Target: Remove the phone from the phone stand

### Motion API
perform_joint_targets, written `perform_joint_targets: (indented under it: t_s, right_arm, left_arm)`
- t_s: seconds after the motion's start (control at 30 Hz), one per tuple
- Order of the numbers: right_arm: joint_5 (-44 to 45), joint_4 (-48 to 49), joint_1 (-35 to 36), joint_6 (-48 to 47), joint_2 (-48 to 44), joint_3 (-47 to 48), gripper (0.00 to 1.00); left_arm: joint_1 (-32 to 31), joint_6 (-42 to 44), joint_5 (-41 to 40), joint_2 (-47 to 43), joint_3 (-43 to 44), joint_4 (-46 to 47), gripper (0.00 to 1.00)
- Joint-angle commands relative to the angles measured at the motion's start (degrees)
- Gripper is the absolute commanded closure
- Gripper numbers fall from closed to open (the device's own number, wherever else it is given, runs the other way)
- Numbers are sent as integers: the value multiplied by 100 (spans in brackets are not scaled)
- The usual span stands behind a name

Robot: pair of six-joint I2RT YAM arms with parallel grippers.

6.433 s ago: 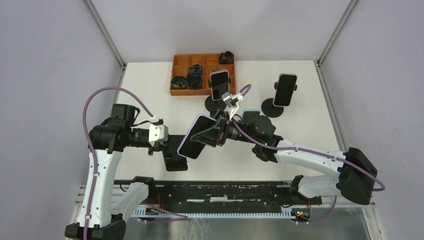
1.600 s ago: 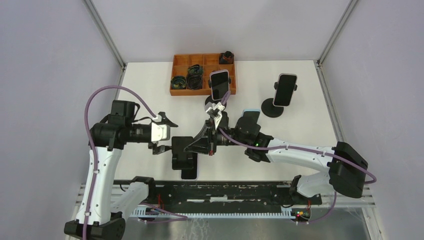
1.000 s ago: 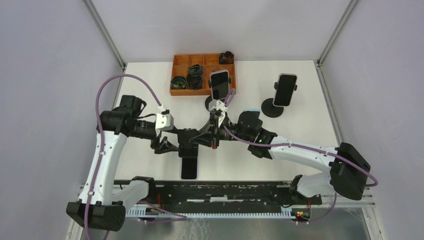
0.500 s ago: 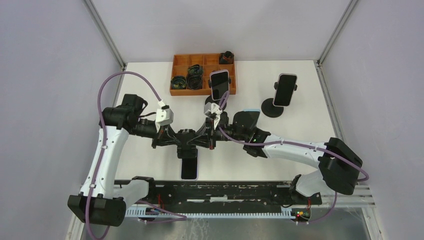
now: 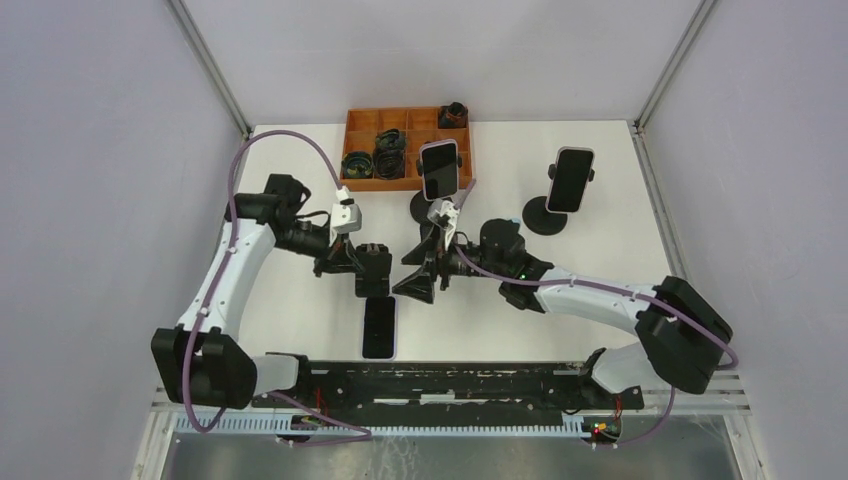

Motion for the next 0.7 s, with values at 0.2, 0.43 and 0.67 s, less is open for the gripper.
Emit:
perform_joint_targets:
  t_s: [0.2,0.43,0.67]
  right_arm:
    - [1344,-1146,-78,-795,-1771,-893,7]
    - [2178,-1757,-71,-917,-2615,-1439,5]
    - [2707,-1856,-75,-924,-2945,-1849,5]
  left_arm:
    - [460,394,-46,1593,693,1332,98]
    - [985,1807,186,3478,2087,366,98]
    - [985,1544,129,4338,2608,883,98]
